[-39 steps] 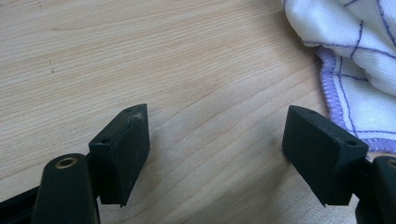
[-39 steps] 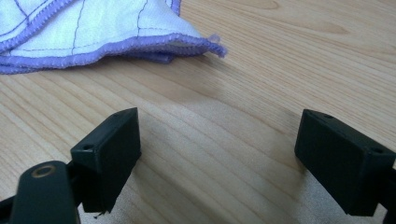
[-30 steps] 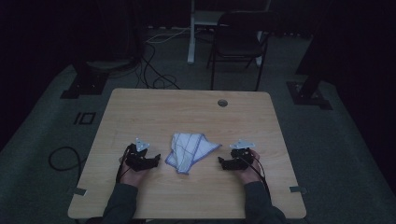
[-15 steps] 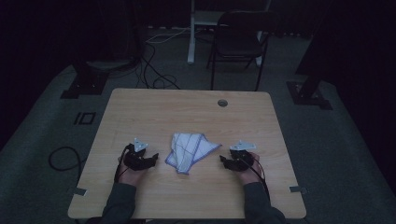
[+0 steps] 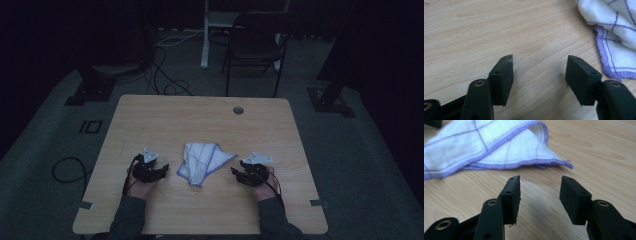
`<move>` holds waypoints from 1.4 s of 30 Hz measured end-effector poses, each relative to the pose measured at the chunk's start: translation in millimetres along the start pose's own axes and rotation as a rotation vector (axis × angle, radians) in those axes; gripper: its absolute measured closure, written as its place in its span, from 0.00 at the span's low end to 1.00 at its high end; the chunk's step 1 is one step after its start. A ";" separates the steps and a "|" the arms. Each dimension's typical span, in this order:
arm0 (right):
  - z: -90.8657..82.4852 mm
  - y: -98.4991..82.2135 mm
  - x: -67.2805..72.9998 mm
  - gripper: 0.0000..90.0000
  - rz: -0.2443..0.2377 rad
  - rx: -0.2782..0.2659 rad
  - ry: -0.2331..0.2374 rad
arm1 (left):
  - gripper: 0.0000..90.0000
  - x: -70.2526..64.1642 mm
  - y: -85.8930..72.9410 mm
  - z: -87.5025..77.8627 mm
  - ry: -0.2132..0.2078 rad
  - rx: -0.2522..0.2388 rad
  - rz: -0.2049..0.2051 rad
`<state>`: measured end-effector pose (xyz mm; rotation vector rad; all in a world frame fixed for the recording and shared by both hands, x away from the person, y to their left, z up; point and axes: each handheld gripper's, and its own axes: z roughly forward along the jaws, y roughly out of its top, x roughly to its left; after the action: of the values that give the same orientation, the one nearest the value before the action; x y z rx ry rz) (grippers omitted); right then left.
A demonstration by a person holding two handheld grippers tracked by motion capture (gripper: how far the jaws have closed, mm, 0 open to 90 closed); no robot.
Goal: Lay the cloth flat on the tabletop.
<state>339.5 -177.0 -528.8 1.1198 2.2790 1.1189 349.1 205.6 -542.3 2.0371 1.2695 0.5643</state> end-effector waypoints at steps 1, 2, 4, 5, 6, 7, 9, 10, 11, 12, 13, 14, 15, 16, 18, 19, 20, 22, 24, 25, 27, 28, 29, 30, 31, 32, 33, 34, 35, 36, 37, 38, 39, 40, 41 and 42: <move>0.0 0.0 0.0 0.57 0.000 0.000 0.000 | 0.47 0.0 0.0 0.0 0.000 0.000 0.000; -1.3 1.3 1.8 0.57 -0.001 -0.010 0.010 | 0.48 0.0 0.1 -0.1 0.000 0.001 -0.001; -2.3 2.6 4.0 0.58 -0.005 -0.015 0.013 | 0.48 -0.5 0.5 -0.8 0.002 0.001 0.001; -2.3 2.6 4.0 0.58 -0.005 -0.015 0.013 | 0.48 -0.5 0.5 -0.8 0.002 0.001 0.001; -2.6 3.8 6.5 0.58 -0.013 -0.015 0.015 | 0.48 -1.0 0.9 -1.7 -0.001 -0.007 0.001; -2.6 3.8 6.5 0.58 -0.013 -0.015 0.015 | 0.48 -1.0 0.9 -1.7 -0.001 -0.007 0.001; -2.7 5.2 9.4 0.58 -0.025 -0.020 0.020 | 0.48 -1.6 1.4 -2.7 -0.007 -0.013 0.001; -2.6 6.8 12.4 0.57 -0.033 -0.018 0.031 | 0.49 -1.6 2.0 -3.4 -0.033 -0.022 -0.014; -2.6 6.8 12.4 0.57 -0.033 -0.018 0.031 | 0.49 -1.6 2.0 -3.4 -0.033 -0.022 -0.014; -2.3 7.6 13.9 0.54 -0.031 -0.013 0.040 | 0.49 -1.4 2.3 -4.4 -0.041 -0.023 -0.015; -1.4 8.3 15.1 0.53 -0.031 0.002 0.054 | 0.49 -1.9 2.6 -5.0 -0.041 -0.028 -0.014; 0.0 8.7 19.2 0.53 -0.044 0.007 0.055 | 0.49 -2.6 3.1 -5.6 -0.042 -0.032 -0.014; 0.0 8.7 19.2 0.53 -0.044 0.007 0.055 | 0.49 -3.3 3.5 -6.3 -0.048 -0.036 -0.015; 0.7 9.5 22.8 0.54 -0.053 0.004 0.063 | 0.49 -5.6 4.2 -7.0 -0.060 -0.041 -0.016; 1.2 10.8 26.9 0.56 -0.064 -0.001 0.064 | 0.49 -8.3 4.4 -6.6 -0.066 -0.037 -0.005; 1.2 10.8 26.9 0.56 -0.064 -0.001 0.064 | 0.49 -8.3 4.4 -6.6 -0.066 -0.037 -0.005; 1.2 11.8 30.9 0.57 -0.074 -0.005 0.067 | 0.49 -10.6 4.6 -6.4 -0.070 -0.035 0.004; 1.2 12.6 35.1 0.59 -0.081 -0.010 0.074 | 0.50 -12.6 5.0 -6.9 -0.075 -0.037 0.013; 1.5 13.5 39.2 0.60 -0.092 -0.017 0.081 | 0.50 -14.7 5.5 -7.5 -0.079 -0.041 0.019; 1.5 13.5 39.2 0.60 -0.092 -0.017 0.081 | 0.51 -14.7 5.5 -7.5 -0.079 -0.041 0.019; 2.2 14.4 43.3 0.59 -0.098 -0.019 0.094 | 0.52 -17.1 5.9 -7.8 -0.090 -0.042 0.028; 4.0 14.8 47.6 0.59 -0.111 -0.015 0.109 | 0.53 -18.7 6.1 -7.8 -0.095 -0.041 0.033; 4.0 14.8 47.6 0.59 -0.111 -0.015 0.109 | 0.53 -20.2 6.3 -7.5 -0.102 -0.041 0.037; 5.6 15.2 52.4 0.58 -0.124 -0.011 0.119 | 0.54 -21.7 6.5 -7.0 -0.107 -0.041 0.043; 5.6 15.2 52.4 0.58 -0.124 -0.011 0.119 | 0.54 -23.5 6.6 -6.6 -0.113 -0.041 0.043; 6.9 15.7 57.5 0.58 -0.132 -0.012 0.134 | 0.54 -26.8 6.8 -6.3 -0.117 -0.047 0.055; 6.9 15.7 57.5 0.58 -0.132 -0.012 0.134 | 0.54 -26.8 6.8 -6.3 -0.117 -0.047 0.055; 7.8 16.3 62.6 0.58 -0.147 -0.011 0.143 | 0.54 -31.0 7.4 -7.2 -0.122 -0.059 0.070; 7.8 16.3 62.6 0.58 -0.147 -0.011 0.143 | 0.54 -31.0 7.4 -7.2 -0.122 -0.059 0.070; 8.3 16.5 65.1 0.58 -0.155 -0.012 0.147 | 0.54 -32.8 7.7 -7.5 -0.125 -0.065 0.074; 8.3 16.5 65.1 0.58 -0.155 -0.012 0.147 | 0.54 -32.8 7.7 -7.5 -0.125 -0.065 0.074; 8.8 16.8 67.5 0.58 -0.163 -0.016 0.153 | 0.54 -36.5 8.1 -7.5 -0.132 -0.073 0.076; 10.2 17.2 75.3 0.59 -0.177 -0.017 0.167 | 0.57 -40.5 8.7 -8.1 -0.143 -0.079 0.081; 10.9 17.3 78.1 0.59 -0.183 -0.014 0.173 | 0.58 -40.5 8.7 -8.1 -0.143 -0.079 0.081; 12.1 17.1 81.9 0.59 -0.191 -0.013 0.178 | 0.59 -43.0 9.2 -8.3 -0.146 -0.080 0.090; 12.1 17.1 81.9 0.59 -0.191 -0.013 0.178 | 0.59 -44.8 9.3 -7.7 -0.148 -0.085 0.086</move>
<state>304.7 -100.4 -521.2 0.8053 2.4491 1.1961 330.3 164.8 -530.9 2.0300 1.0580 0.4892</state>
